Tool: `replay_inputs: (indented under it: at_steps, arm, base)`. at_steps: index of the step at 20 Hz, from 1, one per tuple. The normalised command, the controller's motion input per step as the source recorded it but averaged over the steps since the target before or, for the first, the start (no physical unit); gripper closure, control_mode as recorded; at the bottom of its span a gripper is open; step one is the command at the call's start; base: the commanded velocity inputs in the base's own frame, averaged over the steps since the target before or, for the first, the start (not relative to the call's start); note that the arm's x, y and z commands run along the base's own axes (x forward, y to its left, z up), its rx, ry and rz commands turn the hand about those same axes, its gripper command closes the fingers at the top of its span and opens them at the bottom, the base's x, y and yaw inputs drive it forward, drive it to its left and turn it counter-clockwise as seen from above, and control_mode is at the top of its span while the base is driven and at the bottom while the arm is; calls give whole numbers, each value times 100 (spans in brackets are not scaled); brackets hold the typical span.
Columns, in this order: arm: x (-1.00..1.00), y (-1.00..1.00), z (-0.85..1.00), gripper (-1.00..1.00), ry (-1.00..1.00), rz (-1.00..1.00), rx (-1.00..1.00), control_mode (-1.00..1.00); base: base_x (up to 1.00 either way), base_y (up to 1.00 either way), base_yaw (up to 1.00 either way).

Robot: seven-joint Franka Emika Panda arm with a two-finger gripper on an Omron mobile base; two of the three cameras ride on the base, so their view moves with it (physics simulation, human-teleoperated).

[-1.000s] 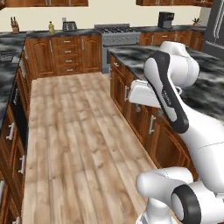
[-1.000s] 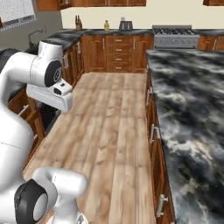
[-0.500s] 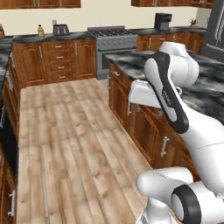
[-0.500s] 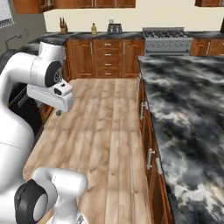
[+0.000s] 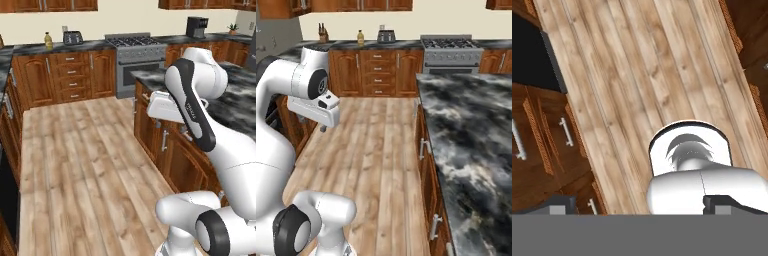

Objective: There is a wine glass and glass cup on the dining counter. Place the wine bottle next to the wine glass and the juice bottle next to the glass cup.

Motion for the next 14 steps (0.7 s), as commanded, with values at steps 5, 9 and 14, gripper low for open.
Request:
replay_inputs:
  at_steps: [5, 9, 14]
  arm:
    - [0, 0, 0, -100, 0, 0, 0, 100]
    - [0, 0, 0, -100, 0, 0, 0, 100]
    - [0, 0, 0, -100, 0, 0, 0, 100]
  base:
    - [100, 27, 0]
    - [100, 34, 0]
    - [100, 37, 0]
